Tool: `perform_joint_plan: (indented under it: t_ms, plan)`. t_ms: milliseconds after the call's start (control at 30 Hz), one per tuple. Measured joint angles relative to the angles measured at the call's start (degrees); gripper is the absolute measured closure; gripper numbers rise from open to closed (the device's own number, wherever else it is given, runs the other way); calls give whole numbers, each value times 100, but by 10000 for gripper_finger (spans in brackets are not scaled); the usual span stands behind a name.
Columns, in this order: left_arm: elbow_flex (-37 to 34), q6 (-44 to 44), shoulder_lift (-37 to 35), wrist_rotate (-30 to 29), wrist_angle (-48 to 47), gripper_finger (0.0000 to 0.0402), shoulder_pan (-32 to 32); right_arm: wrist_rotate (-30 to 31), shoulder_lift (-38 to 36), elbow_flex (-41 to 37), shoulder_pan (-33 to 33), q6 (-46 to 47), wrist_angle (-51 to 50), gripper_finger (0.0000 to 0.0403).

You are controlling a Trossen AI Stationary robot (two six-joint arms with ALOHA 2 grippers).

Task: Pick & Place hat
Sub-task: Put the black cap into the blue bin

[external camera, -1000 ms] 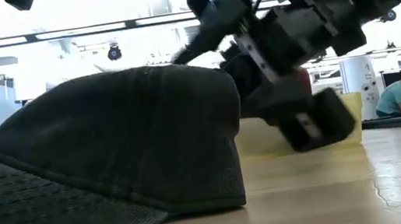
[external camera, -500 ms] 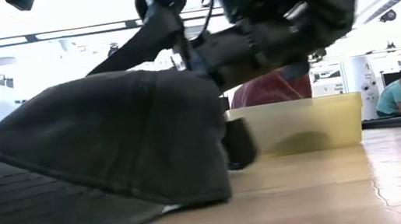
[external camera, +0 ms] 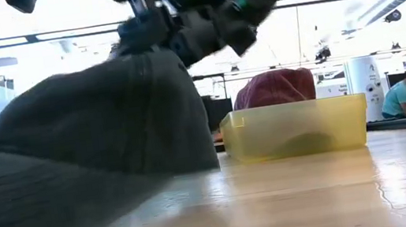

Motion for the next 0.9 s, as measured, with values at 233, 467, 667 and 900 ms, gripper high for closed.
perform_joint_plan:
  t_ms: [233,467,667,900]
  plan:
    - [0,-2,0,-2,2,401,2,-703,-14,1693,-608,-1861,-2179,390]
    - [0,-2,-2,-2,2,401,2,-899,-22,3268,-1315,-3525,-4626,391]
    - [0,-2,-2,-2,2,401,2,-619,-33,4181,-2005,-4499,-5411,392]
    - [0,-2,-2,0,4,401,0,296,-33,4706,-2775,-4953,-5523,392]
